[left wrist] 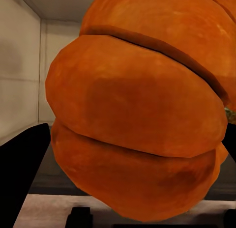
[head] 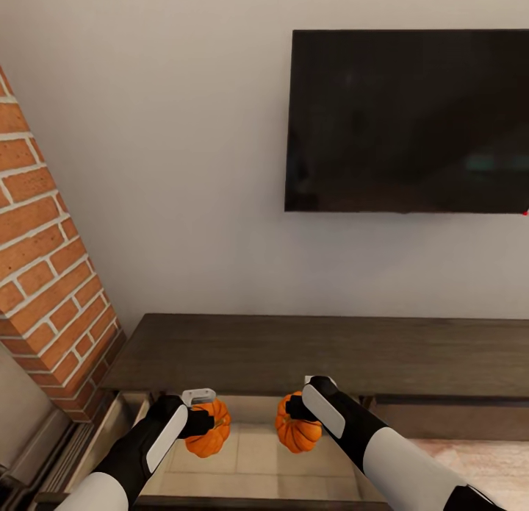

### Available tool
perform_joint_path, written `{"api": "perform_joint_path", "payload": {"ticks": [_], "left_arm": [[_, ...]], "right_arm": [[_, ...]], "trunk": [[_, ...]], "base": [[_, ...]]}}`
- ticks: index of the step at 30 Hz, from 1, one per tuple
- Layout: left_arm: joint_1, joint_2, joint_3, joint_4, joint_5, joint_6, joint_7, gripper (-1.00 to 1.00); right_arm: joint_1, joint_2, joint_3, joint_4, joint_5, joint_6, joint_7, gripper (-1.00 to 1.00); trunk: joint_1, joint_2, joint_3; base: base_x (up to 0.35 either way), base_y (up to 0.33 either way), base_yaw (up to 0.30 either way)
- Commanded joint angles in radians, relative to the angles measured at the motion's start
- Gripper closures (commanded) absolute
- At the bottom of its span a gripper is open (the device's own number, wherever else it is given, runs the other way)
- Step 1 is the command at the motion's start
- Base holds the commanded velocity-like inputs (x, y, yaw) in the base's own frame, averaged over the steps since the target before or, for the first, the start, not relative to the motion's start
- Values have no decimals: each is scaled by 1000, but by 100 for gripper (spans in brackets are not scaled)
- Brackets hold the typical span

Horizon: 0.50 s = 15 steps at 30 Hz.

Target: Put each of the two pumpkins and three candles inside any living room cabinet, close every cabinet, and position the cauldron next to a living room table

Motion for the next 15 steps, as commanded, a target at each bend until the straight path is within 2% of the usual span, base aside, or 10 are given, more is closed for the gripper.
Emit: {"api": "perform_joint_path", "payload": {"ticks": [1, 7, 11, 15], "left_arm": [[-1, 1, -5, -2, 9, 2, 12, 100], [-1, 1, -5, -5, 9, 3, 12, 100], [-1, 1, -5, -6, 9, 2, 12, 100], [-1, 1, -5, -7, 9, 2, 12, 100]], "right_arm": [[-1, -1, 4, 0, -10, -2, -10, 100], [-1, 1, 5, 4, 3, -4, -12, 100], [-1, 1, 5, 9, 77, -6, -7, 100], [-1, 2, 5, 11, 99, -9, -6, 100]], "trunk": [[4, -8, -4], [27, -50, -23], [42, -78, -35], [58, -106, -48]], "base": [[0, 0, 0], [0, 0, 0], [0, 0, 0], [0, 0, 0]]}}
